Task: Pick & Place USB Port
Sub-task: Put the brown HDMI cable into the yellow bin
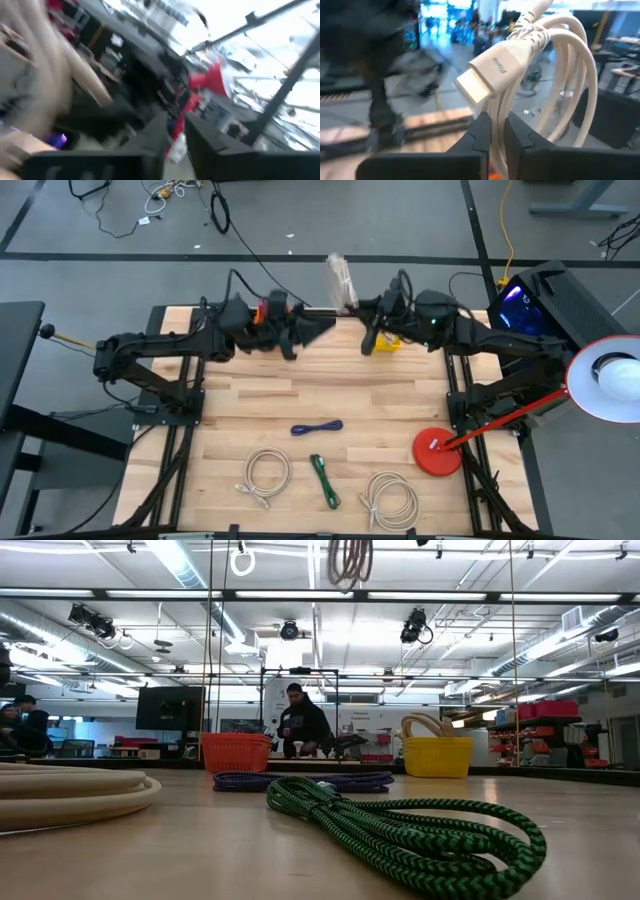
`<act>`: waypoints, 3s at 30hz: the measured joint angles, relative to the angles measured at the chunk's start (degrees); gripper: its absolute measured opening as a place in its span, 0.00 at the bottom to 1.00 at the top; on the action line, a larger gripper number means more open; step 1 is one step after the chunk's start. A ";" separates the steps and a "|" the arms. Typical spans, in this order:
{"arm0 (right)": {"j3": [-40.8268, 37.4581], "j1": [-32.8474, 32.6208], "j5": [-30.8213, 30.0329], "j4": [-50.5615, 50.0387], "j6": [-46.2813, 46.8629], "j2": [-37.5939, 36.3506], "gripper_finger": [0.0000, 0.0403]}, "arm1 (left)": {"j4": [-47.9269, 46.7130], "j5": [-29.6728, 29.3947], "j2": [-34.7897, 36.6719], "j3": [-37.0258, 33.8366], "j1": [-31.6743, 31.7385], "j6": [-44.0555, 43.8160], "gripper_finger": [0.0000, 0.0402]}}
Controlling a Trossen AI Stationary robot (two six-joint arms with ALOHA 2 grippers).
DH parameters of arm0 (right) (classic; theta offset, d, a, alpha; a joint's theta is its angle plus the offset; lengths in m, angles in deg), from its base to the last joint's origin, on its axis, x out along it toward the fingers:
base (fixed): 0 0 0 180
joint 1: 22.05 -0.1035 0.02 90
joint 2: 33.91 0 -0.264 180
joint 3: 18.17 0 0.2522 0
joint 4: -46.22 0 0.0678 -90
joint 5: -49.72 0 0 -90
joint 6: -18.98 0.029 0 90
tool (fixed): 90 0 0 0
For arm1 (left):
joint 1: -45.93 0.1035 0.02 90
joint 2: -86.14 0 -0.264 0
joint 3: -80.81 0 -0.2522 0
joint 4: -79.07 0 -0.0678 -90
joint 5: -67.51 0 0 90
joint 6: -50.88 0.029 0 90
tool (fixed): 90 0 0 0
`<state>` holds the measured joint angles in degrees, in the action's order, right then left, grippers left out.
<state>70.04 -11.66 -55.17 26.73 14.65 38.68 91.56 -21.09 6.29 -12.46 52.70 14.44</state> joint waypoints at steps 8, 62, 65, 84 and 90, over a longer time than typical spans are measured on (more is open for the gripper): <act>-0.07 2.61 -0.07 -5.60 1.29 -0.22 0.05 | 0.78 2.36 0.02 0.01 0.18 1.36 0.09; -24.52 29.94 13.99 -22.33 6.20 -8.11 0.05 | -6.49 9.82 1.92 0.09 -0.25 0.28 0.35; -25.59 31.20 16.08 -21.96 6.03 -8.11 0.05 | -6.49 9.82 1.91 0.09 -0.25 0.27 0.35; -26.32 32.50 21.58 -19.63 5.77 -4.75 0.05 | -6.72 8.95 1.88 0.09 -0.20 1.17 0.35; -26.32 32.57 24.09 -17.42 5.77 -3.21 0.05 | -7.28 8.95 1.88 0.09 -0.20 1.20 0.35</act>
<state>43.73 20.91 -31.07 9.31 20.42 35.48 84.28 -12.14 8.16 -12.37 52.49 15.64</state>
